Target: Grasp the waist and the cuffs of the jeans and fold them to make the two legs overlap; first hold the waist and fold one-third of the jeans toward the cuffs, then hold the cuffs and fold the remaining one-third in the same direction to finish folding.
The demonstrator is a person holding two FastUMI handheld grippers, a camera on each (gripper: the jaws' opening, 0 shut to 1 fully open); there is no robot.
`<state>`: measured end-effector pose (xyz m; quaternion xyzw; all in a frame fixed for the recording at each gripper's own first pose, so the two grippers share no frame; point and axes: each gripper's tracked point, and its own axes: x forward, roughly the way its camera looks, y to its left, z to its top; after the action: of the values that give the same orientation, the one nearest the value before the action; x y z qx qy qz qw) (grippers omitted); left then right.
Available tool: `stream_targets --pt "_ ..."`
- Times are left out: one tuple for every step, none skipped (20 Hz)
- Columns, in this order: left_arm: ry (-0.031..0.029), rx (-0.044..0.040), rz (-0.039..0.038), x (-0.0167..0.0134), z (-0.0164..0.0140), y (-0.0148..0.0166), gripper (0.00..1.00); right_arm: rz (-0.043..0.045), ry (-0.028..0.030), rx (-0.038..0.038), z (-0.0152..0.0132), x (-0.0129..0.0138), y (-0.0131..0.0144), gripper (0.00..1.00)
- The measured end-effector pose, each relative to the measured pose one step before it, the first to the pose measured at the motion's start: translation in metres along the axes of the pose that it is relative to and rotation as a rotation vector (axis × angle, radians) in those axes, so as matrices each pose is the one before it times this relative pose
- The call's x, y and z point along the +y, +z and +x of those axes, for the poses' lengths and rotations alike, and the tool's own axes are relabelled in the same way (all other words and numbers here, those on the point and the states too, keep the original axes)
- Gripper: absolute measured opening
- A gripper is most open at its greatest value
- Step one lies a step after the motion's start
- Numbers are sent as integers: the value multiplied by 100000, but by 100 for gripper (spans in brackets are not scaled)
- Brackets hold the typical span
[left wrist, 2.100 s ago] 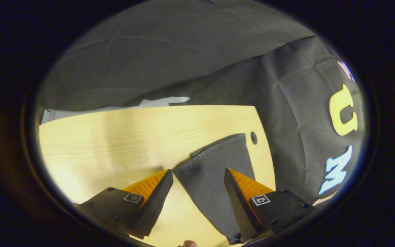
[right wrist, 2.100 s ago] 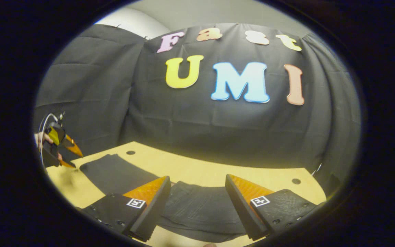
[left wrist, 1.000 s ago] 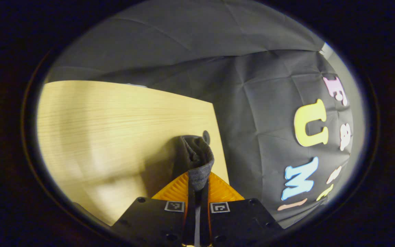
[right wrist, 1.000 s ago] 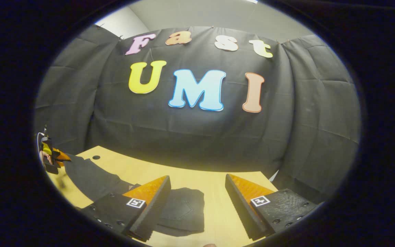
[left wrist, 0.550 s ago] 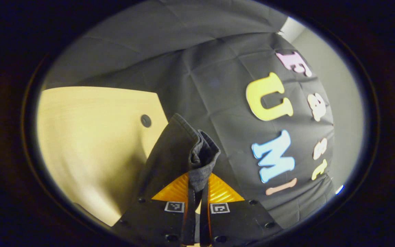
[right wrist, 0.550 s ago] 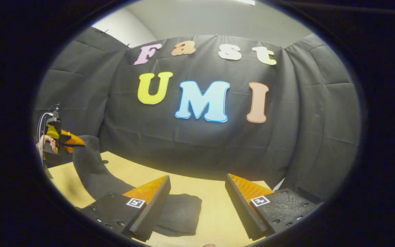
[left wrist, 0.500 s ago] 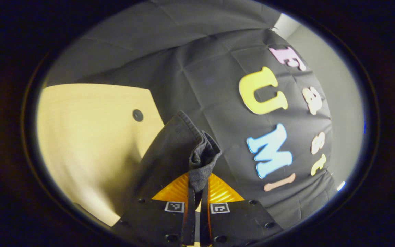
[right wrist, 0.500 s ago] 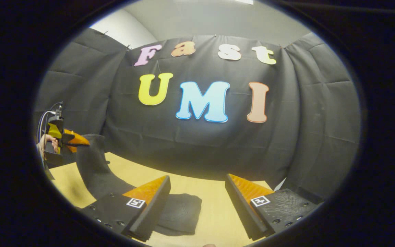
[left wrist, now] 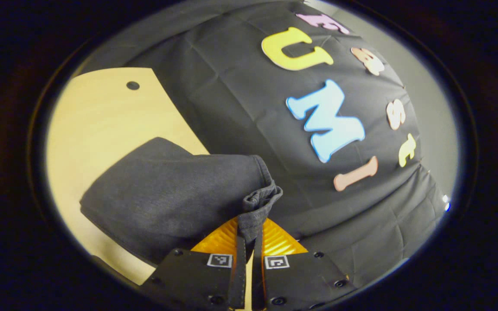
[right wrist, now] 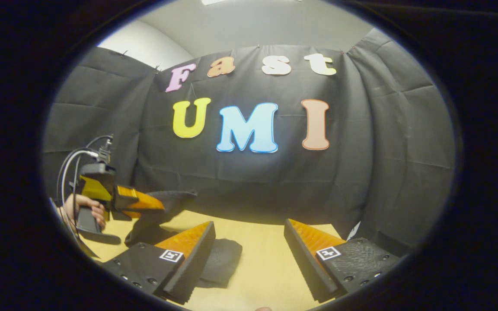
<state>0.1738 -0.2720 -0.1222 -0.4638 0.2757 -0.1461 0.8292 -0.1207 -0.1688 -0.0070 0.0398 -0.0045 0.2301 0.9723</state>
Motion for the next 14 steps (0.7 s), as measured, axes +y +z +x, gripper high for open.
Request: stream_targets --pt "2459 3531 1296 364 996 -2192 13 468 -150 359 -418 -431 -138 95" --pt "2552 3864 1221 498 1223 -2115 13 292 -518 115 -308 -510 -175 95" --pt "2423 3478 1784 557 990 -1951 12 129 -687 369 -218 -412 -185 95" --pt "2483 3143 2057 645 871 -1557 13 134 -669 785 -168 -279 -421 95" --pt "1899 2454 2410 712 882 -1422 13 143 -681 838 -68 -257 -311 95" --pt "2056 2762 2725 675 848 -1370 13 202 -781 668 287 -331 -392 95" --pt "3030 2984 2926 857 813 -1386 13 647 -1064 1098 521 -168 -394 95" --pt "1659 2861 3185 568 646 -1080 13 1094 -193 1055 -69 42 -78 95" --pt "-550 538 2886 -152 25 -574 17 863 574 548 -213 381 32 95" --pt "-1741 -42 2789 -578 -664 -244 26 127 -163 231 -184 260 -56 95" --pt "527 -158 4345 -471 -542 -35 49 -218 -702 211 5 -47 29 95" --pt "1211 -652 5595 -559 -567 162 71 -217 -251 -177 40 56 31 94" --pt "1339 -1755 5704 -279 -928 126 82 -513 -255 -127 -124 121 114 95" --pt "1075 -2746 6237 -325 -1167 488 94 -626 -776 -502 -358 22 241 95"
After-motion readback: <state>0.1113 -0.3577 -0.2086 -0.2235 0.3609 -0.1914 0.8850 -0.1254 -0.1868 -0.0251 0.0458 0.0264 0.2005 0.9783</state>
